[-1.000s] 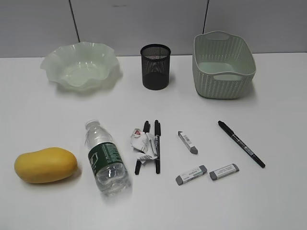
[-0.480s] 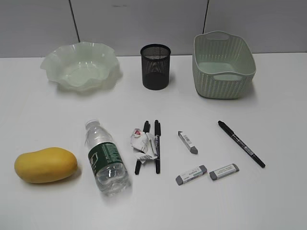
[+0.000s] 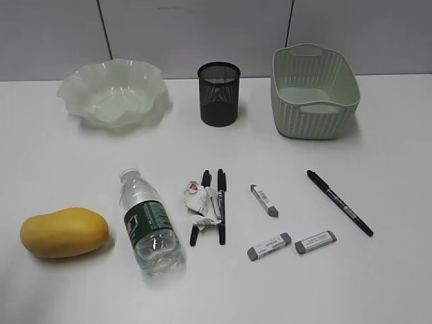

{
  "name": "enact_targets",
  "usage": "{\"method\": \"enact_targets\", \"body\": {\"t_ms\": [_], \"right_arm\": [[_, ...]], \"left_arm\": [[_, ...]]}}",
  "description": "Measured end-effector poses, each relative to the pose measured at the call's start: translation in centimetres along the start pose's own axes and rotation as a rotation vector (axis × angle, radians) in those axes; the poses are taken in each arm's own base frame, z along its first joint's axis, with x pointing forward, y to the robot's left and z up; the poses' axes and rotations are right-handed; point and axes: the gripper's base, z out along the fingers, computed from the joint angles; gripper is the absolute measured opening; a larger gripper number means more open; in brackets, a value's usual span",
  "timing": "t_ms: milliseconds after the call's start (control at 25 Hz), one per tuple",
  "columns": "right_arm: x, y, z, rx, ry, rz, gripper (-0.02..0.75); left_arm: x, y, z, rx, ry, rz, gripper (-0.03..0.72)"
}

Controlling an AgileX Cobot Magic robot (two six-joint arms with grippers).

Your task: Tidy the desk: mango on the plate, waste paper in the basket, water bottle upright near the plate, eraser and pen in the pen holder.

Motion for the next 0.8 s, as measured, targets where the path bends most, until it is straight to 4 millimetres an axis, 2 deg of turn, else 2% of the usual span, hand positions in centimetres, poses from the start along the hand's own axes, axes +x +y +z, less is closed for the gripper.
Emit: {"method": "enact_targets", "body": {"t_ms": [160,280,400,520,680,800], "right_arm": [[0.0,0.0,0.0,0.000,0.000,0.000,0.435],[0.0,0.0,0.0,0.000,0.000,0.000,0.435],[0.0,0.0,0.0,0.001,0.000,-0.001,0.435],[0.0,0.0,0.0,0.001,0.000,-0.001,0.435],[0.0,0.0,0.0,0.001,0.000,-0.001,0.435],[0.0,0.0,0.0,0.001,0.000,-0.001,0.435]], "left_arm": [[-3.4,1.2,4.0,0.254,0.063,0.077,0.466],[-6.0,1.9,6.3,0.363,0.106,0.169,0.463],[-7.8,2.1,8.9,0.424,0.154,0.244,0.463],[-8.4,1.7,11.8,0.504,0.184,0.278,0.479],[-7.7,1.3,16.0,0.585,0.291,0.281,0.567],[-7.0,1.4,17.5,0.590,0.352,0.306,0.588]]}}
